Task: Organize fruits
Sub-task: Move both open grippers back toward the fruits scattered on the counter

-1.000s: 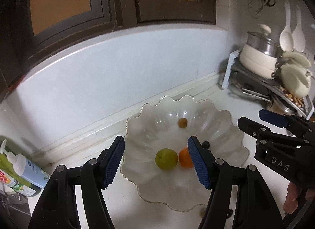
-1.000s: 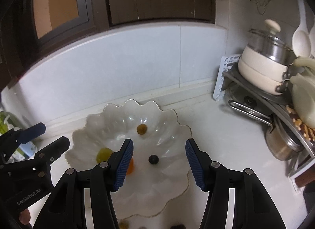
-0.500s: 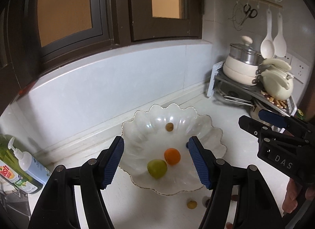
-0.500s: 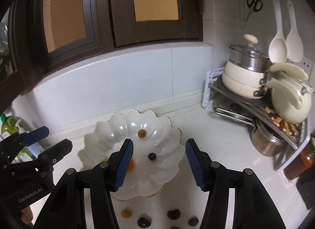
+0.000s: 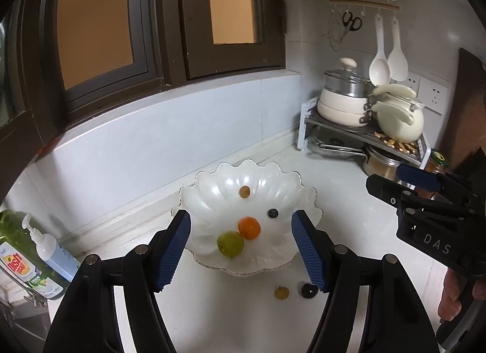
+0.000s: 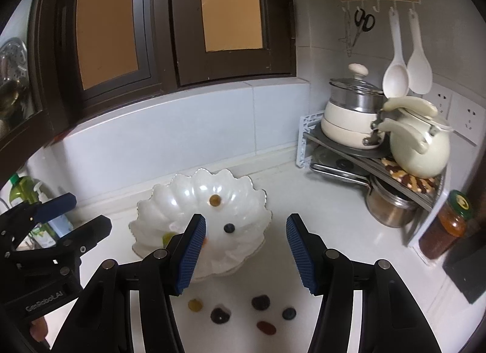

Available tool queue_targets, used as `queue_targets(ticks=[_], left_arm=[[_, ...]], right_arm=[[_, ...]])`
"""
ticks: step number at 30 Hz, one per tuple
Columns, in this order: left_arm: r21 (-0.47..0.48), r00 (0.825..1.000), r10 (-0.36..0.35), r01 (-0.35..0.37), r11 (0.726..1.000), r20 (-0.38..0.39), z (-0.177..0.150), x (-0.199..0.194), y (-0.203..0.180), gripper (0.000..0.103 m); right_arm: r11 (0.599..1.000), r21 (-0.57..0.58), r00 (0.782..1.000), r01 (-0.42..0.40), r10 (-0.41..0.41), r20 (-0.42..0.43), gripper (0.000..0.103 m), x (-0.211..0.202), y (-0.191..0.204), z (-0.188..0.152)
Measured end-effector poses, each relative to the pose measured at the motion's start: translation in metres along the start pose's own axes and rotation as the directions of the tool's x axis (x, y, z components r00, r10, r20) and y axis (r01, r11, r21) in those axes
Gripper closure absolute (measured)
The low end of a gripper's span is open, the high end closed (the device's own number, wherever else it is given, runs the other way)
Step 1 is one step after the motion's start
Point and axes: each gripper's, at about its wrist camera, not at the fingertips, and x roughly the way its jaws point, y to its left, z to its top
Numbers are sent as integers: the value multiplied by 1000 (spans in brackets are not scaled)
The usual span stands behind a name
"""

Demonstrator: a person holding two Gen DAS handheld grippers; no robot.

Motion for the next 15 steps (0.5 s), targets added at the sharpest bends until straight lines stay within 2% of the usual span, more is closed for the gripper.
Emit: queue_targets(ticks=[15], left_arm=[[41, 999, -32, 32, 999, 3, -30, -34, -9, 33]], right_arm=[[999, 42, 1000, 25, -26, 2, 46, -38, 7, -35]])
